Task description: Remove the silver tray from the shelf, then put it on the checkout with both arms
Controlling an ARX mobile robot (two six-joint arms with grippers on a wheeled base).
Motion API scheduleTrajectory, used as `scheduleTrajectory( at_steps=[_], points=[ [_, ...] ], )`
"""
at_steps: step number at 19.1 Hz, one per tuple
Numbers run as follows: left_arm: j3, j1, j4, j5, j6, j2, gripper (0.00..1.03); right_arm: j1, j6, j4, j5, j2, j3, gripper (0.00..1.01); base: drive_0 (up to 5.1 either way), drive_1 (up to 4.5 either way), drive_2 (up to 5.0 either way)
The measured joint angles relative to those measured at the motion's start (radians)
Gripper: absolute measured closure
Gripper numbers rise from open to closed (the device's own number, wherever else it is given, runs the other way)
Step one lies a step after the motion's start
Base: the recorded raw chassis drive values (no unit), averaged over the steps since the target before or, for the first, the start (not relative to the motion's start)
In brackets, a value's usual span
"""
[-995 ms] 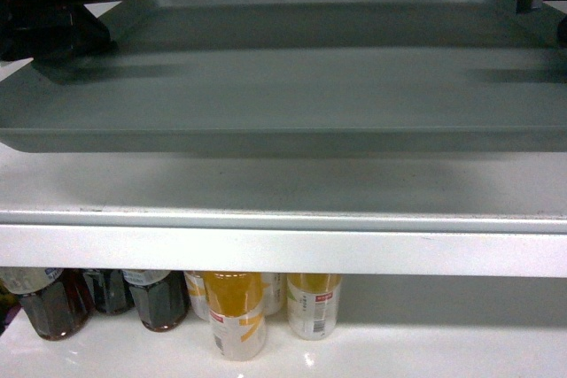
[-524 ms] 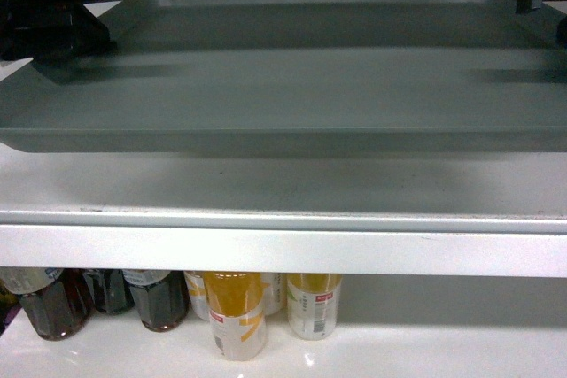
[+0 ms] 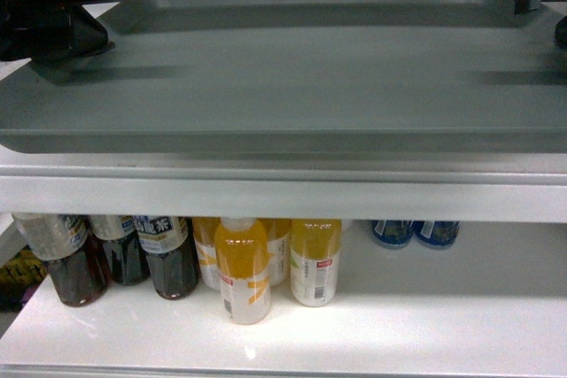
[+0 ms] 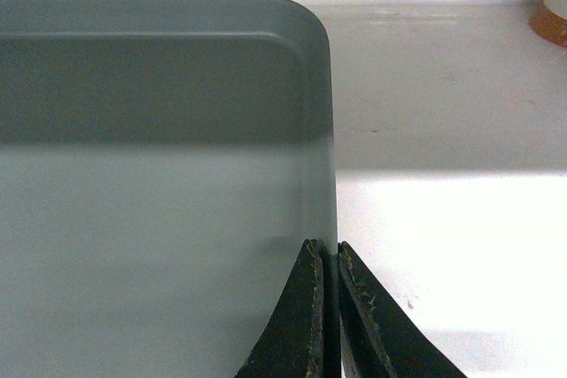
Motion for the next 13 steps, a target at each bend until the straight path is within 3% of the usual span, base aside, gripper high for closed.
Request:
scheduleTrajectory(
  at_steps=[13],
  points=[
    [0.002,-0.003,0.006,-0.002,0.001,-0.002,0.99,-0.001,0.0,0.002,0.001,-0.005,0.0,0.99,0.0,-4.23,4.3]
  ],
)
